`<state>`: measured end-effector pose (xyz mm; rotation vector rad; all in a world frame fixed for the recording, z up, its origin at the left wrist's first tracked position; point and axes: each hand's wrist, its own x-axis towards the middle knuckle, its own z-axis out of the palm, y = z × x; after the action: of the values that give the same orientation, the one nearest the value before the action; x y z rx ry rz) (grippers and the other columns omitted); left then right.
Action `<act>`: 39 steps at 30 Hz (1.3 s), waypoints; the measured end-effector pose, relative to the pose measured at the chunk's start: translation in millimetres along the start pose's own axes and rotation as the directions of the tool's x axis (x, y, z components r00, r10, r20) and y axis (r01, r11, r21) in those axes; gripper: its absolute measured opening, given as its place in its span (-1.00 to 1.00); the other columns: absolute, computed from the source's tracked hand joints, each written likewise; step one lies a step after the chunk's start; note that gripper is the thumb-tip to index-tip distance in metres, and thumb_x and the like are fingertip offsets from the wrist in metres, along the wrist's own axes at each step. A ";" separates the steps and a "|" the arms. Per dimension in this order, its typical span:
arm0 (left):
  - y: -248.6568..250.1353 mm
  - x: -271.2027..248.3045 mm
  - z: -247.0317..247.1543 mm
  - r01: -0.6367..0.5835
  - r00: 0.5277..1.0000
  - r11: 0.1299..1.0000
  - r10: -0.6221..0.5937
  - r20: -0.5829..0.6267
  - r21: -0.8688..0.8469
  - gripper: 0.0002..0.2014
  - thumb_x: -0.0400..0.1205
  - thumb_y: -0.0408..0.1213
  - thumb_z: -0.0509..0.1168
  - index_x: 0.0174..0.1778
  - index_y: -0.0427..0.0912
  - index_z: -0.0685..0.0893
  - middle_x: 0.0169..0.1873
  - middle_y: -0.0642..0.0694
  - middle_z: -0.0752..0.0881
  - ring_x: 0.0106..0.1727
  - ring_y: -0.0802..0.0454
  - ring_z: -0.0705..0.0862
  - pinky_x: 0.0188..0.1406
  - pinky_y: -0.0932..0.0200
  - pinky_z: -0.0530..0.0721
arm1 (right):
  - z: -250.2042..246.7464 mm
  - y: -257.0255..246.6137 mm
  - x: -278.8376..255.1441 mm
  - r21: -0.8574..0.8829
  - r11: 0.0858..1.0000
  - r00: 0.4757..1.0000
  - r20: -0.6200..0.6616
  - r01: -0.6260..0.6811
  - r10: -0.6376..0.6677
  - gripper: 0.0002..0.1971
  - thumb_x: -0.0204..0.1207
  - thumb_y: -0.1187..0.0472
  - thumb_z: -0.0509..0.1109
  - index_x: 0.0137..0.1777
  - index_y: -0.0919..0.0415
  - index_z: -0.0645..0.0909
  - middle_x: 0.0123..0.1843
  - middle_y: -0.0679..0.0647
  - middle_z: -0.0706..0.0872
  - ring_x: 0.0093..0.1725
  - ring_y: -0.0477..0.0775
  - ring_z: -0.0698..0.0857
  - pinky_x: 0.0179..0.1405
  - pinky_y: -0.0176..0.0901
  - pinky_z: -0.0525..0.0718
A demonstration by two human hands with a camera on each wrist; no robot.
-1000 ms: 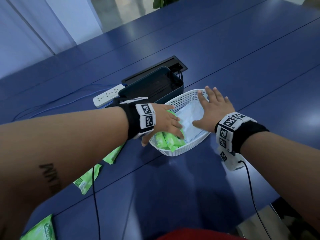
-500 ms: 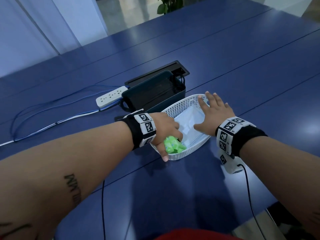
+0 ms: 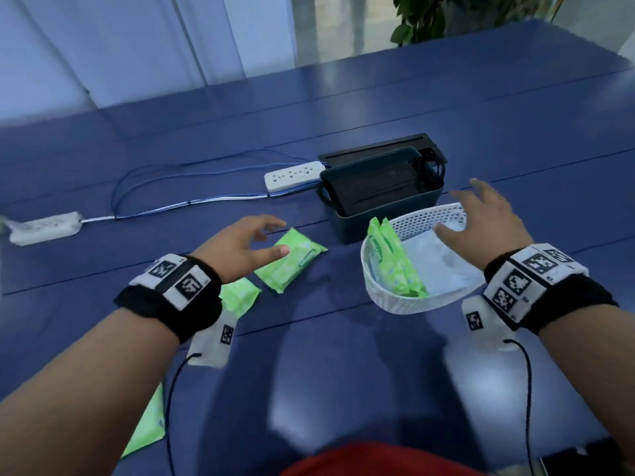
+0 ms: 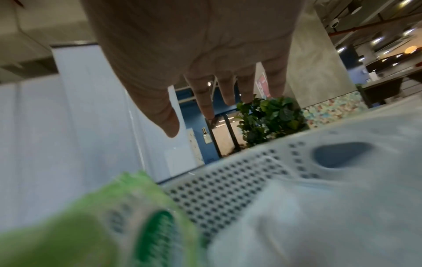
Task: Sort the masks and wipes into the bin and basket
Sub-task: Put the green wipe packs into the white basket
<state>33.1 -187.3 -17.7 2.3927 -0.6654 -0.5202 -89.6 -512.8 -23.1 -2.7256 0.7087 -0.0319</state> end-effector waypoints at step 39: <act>-143.2 -21.8 31.8 0.401 0.903 0.821 -0.429 -0.024 0.406 0.14 0.21 0.29 0.46 0.62 0.23 -0.08 0.45 -0.15 0.26 0.47 -0.17 0.27 0.32 -0.08 0.44 | 167.4 -194.0 -9.9 -0.284 0.946 0.863 0.505 0.157 0.008 0.26 0.14 -0.40 0.47 0.60 -0.20 -0.39 0.64 0.27 0.01 0.58 0.32 0.16 0.39 0.19 0.37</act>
<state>47.6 -88.9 -127.7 2.9500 -0.2838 -0.7035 10.1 -297.3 -120.0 -2.8586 0.4800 0.8137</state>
